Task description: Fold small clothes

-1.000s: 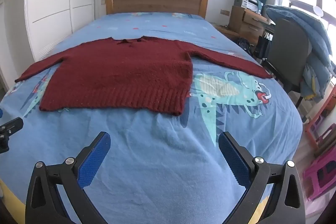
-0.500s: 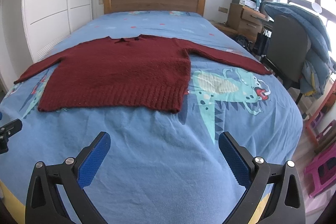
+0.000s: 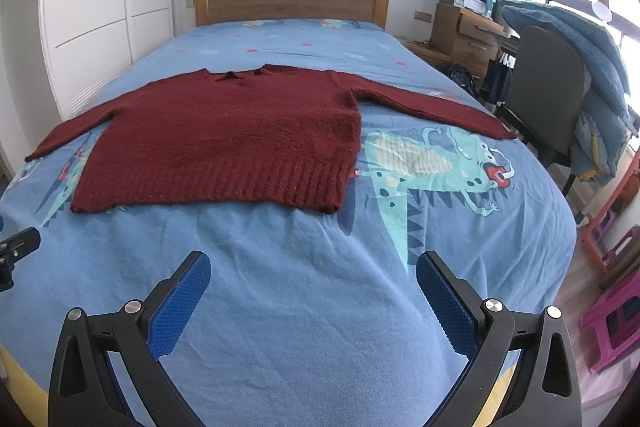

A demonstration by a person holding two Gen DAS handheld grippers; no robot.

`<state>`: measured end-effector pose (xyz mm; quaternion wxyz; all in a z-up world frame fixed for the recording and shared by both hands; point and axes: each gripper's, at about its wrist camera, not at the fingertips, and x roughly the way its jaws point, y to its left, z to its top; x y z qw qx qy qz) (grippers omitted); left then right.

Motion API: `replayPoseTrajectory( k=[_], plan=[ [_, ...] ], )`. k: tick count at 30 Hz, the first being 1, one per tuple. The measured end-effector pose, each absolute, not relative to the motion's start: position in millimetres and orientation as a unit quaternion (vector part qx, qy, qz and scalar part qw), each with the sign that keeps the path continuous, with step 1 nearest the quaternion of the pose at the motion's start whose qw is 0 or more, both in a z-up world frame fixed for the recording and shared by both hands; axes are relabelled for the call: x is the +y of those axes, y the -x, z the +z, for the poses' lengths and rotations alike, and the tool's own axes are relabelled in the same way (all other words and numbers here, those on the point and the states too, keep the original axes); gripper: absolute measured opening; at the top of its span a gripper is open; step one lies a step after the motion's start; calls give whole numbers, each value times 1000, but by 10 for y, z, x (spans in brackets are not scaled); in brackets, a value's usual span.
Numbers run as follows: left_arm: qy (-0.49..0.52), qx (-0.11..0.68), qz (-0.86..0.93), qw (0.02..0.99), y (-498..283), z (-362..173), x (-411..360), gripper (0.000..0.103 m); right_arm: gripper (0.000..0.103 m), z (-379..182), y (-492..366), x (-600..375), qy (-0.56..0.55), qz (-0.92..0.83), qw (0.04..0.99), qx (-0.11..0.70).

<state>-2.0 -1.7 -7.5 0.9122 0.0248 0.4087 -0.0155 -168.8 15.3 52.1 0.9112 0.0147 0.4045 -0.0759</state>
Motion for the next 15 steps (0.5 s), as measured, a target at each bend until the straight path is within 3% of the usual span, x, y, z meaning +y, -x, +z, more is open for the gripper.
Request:
replayPoseTrajectory(
  k=[15],
  plan=[
    [-23,408,-17,912,33,-84,-24,102,103,524,1690,152,-15,-76,911,404]
  ],
)
